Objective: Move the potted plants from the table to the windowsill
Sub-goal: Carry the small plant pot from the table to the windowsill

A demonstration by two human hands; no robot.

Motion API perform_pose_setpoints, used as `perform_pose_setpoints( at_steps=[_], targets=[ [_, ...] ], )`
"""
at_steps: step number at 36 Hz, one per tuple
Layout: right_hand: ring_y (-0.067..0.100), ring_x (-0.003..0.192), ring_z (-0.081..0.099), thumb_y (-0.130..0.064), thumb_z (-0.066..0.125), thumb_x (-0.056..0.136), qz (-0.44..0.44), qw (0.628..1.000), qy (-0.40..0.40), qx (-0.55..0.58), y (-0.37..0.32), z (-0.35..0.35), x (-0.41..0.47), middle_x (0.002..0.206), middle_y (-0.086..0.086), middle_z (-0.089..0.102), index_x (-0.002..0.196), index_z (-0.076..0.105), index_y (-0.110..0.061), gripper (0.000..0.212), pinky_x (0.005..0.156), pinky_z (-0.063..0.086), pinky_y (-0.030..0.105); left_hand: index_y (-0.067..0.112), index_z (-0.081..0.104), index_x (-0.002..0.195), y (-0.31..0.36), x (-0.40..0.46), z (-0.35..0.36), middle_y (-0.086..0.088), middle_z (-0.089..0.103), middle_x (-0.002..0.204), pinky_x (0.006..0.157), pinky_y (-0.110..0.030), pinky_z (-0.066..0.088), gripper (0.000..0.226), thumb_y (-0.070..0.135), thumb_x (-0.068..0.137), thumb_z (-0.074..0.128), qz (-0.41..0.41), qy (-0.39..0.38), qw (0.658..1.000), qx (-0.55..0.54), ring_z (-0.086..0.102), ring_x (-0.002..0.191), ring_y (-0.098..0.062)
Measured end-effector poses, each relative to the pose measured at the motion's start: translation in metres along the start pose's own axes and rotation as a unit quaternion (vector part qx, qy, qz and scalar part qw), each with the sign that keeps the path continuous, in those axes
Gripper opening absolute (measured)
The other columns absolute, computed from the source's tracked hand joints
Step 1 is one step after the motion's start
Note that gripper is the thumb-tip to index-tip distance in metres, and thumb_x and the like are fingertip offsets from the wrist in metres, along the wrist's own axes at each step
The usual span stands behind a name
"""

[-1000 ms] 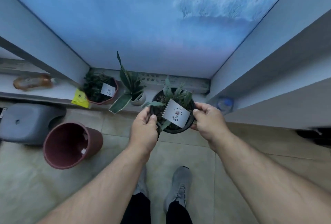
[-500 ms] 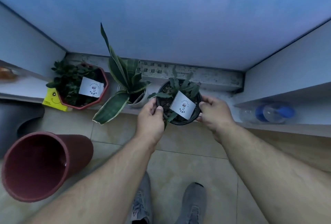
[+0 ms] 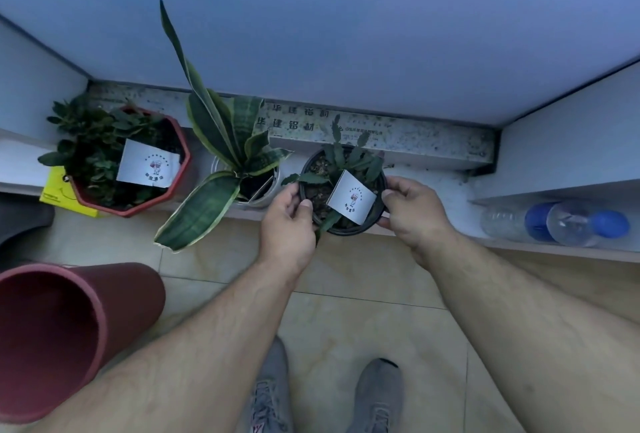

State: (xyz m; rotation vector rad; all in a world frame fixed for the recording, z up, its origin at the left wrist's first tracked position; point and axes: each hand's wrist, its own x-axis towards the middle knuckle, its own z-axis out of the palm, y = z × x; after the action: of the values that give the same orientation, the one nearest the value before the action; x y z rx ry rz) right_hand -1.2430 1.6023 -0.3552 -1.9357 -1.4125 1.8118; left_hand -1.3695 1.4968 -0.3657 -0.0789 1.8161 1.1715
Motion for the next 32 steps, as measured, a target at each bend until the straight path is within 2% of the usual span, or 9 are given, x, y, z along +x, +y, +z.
perform_pose_setpoints(
  at_steps=[3,5,7,8,10,12,19,29,32],
  targets=[
    [0.013,0.074,0.063,-0.002,0.045,0.100,0.001,1.000,-0.004,-0.008,-0.003,0.001,0.000,0.084,-0.004,0.071,0.085,0.071,-0.028,0.040,0.068,0.057,0.025,0.023,0.052,0.133,0.004,0.001,0.001,0.023,0.060,0.098,0.102,-0.025,0.045,0.039,0.000,0.101,0.045,0.017,0.003,1.000,0.015,0.060,0.094,0.007],
    [0.016,0.074,0.061,-0.004,0.044,0.101,0.012,1.000,-0.004,-0.009,-0.006,0.002,-0.002,0.085,0.000,0.070,0.084,0.071,-0.031,0.042,0.067,0.059,0.027,0.024,0.055,0.125,0.007,0.000,0.000,0.024,0.059,0.094,0.102,-0.027,0.046,0.034,0.001,0.102,0.045,0.011,0.000,1.000,0.027,0.059,0.091,0.007],
    [0.018,0.084,0.060,-0.009,0.046,0.102,0.014,1.000,-0.006,-0.021,-0.006,0.002,-0.006,0.094,0.009,0.072,0.090,0.074,-0.031,0.038,0.085,0.060,0.043,0.021,0.055,0.131,0.009,-0.002,-0.001,0.018,0.064,0.103,0.105,-0.029,0.045,0.034,0.005,0.102,0.045,-0.001,-0.005,0.999,0.040,0.063,0.100,-0.003],
    [0.018,0.093,0.063,-0.012,0.047,0.102,0.008,0.999,-0.005,-0.035,-0.006,0.000,-0.010,0.106,0.011,0.073,0.103,0.074,-0.028,0.032,0.096,0.056,0.050,0.017,0.051,0.138,0.011,-0.006,-0.002,0.013,0.065,0.113,0.106,-0.029,0.044,0.037,0.008,0.103,0.046,-0.004,-0.006,0.999,0.049,0.062,0.107,-0.008],
    [0.018,0.119,0.061,-0.017,0.050,0.102,0.004,0.998,0.007,-0.063,-0.006,-0.006,-0.018,0.135,0.006,0.065,0.137,0.060,-0.017,0.037,0.107,0.049,0.044,0.013,0.040,0.149,0.016,-0.017,-0.007,0.005,0.059,0.134,0.110,-0.028,0.039,0.046,0.015,0.103,0.047,-0.010,-0.003,0.997,0.072,0.057,0.120,-0.010],
    [0.016,0.124,0.057,-0.019,0.050,0.103,0.013,0.997,0.019,-0.080,-0.011,-0.013,-0.032,0.147,0.003,0.055,0.149,0.047,-0.013,0.047,0.102,0.044,0.026,0.016,0.036,0.152,0.025,-0.034,-0.013,0.003,0.052,0.146,0.110,-0.026,0.035,0.051,0.020,0.103,0.048,-0.005,-0.008,0.995,0.100,0.051,0.125,-0.006],
    [0.016,0.127,0.056,-0.022,0.054,0.102,0.007,0.996,0.005,-0.091,-0.038,-0.043,-0.096,0.142,0.003,0.058,0.143,0.053,-0.013,0.042,0.104,0.039,0.024,0.018,0.036,0.152,0.062,-0.110,-0.033,0.003,0.047,0.150,0.100,-0.020,0.032,0.052,0.024,0.102,0.050,0.008,-0.022,0.993,0.114,0.045,0.119,-0.001],
    [0.008,0.121,0.052,-0.032,0.055,0.101,-0.050,0.993,-0.016,-0.103,-0.155,-0.120,-0.267,0.145,0.000,0.055,0.146,0.050,-0.016,0.047,0.103,0.037,0.025,0.017,0.036,0.152,0.193,-0.285,-0.039,0.002,0.042,0.154,0.105,-0.020,0.031,0.052,0.021,0.102,0.050,0.073,-0.055,0.986,0.140,0.044,0.133,-0.005],
    [0.005,0.116,0.051,-0.033,0.056,0.101,-0.073,0.993,-0.015,-0.088,-0.204,-0.152,-0.333,0.143,0.000,0.055,0.145,0.049,-0.016,0.048,0.101,0.037,0.024,0.020,0.037,0.150,0.245,-0.348,-0.040,0.002,0.042,0.154,0.114,-0.030,0.034,0.051,0.024,0.101,0.052,0.100,-0.071,0.983,0.139,0.045,0.131,-0.005]
  ],
)
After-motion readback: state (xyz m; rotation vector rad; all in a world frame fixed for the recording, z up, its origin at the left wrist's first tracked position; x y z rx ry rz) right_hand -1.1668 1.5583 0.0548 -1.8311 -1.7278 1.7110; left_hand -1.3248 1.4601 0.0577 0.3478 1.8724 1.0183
